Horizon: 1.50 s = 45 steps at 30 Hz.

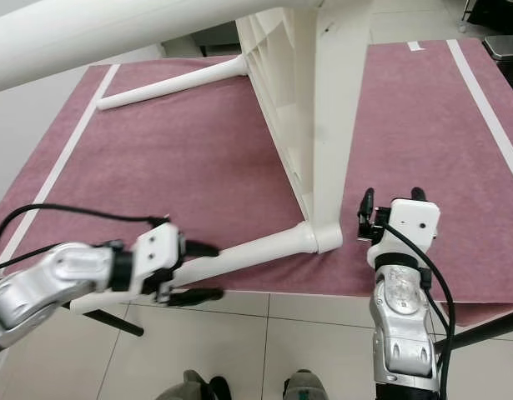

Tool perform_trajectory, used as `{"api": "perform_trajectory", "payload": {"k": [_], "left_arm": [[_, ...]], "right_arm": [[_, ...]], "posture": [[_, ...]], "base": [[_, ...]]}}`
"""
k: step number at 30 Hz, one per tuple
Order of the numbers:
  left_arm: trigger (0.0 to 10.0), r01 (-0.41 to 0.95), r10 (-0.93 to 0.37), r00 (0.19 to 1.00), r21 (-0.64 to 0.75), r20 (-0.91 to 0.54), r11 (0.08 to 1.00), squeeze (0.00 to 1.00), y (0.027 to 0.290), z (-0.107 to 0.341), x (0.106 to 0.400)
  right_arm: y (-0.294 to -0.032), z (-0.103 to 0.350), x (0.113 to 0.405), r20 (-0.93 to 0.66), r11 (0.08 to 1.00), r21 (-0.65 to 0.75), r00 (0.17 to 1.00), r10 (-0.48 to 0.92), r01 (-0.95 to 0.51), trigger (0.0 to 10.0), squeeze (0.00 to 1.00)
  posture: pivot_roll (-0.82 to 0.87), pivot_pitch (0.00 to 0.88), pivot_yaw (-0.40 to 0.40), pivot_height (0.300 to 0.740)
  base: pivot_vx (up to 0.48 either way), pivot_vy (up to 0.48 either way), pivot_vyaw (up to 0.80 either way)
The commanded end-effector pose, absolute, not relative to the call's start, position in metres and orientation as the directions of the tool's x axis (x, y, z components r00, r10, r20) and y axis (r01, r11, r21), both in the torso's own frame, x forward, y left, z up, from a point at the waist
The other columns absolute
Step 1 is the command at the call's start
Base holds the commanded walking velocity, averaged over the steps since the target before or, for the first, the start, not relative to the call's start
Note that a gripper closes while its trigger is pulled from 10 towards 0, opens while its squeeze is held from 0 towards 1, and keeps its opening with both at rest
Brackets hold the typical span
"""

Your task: Building children table

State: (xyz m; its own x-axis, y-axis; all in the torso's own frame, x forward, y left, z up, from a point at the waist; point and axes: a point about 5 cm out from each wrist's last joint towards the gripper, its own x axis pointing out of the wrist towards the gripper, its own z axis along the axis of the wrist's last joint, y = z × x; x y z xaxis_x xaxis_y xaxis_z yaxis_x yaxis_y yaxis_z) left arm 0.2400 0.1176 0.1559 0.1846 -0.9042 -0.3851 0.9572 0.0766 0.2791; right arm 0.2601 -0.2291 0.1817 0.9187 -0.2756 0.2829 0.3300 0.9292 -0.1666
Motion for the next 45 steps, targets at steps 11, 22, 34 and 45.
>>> {"api": "perform_trajectory", "payload": {"k": [11, 22, 34, 45], "left_arm": [[10.0, 0.91, -0.844, 0.336, 0.376, -0.418, 0.176, 0.0, 0.143, 0.152, 0.257], [10.0, 0.952, -0.833, 0.254, 0.278, -0.491, 0.126, 0.0, 0.149, 0.135, 0.249], [8.4, 0.945, -0.773, 0.289, 0.297, -0.564, 0.137, 0.0, 0.155, 0.121, 0.266], [0.0, 0.938, -0.771, 0.299, 0.321, -0.562, 0.131, 0.0, 0.156, 0.124, 0.277]], "right_arm": [[-0.228, 0.165, 0.226, 0.125, 0.919, -0.395, 0.991, 0.041, 0.011, 10.0, 0.0], [-0.258, 0.173, 0.21, 0.065, 0.882, -0.472, 0.997, 0.05, -0.013, 10.0, 0.0], [-0.244, 0.182, 0.205, 0.027, 0.88, -0.445, 0.98, 0.196, -0.164, 10.0, 0.0], [-0.239, 0.182, 0.194, -0.057, 0.844, -0.446, 0.95, 0.306, -0.298, 10.0, 0.0]], "posture": [[-0.13, 0.159, 0.129, 0.74], [-0.15, 0.166, 0.137, 0.74], [-0.15, 0.162, 0.143, 0.74], [-0.16, 0.161, 0.146, 0.74]], "base": [[0.0, 0.0, 0.0], [0.0, 0.0, 0.0], [0.0, 0.0, 0.0], [0.0, 0.0, 0.0]]}}
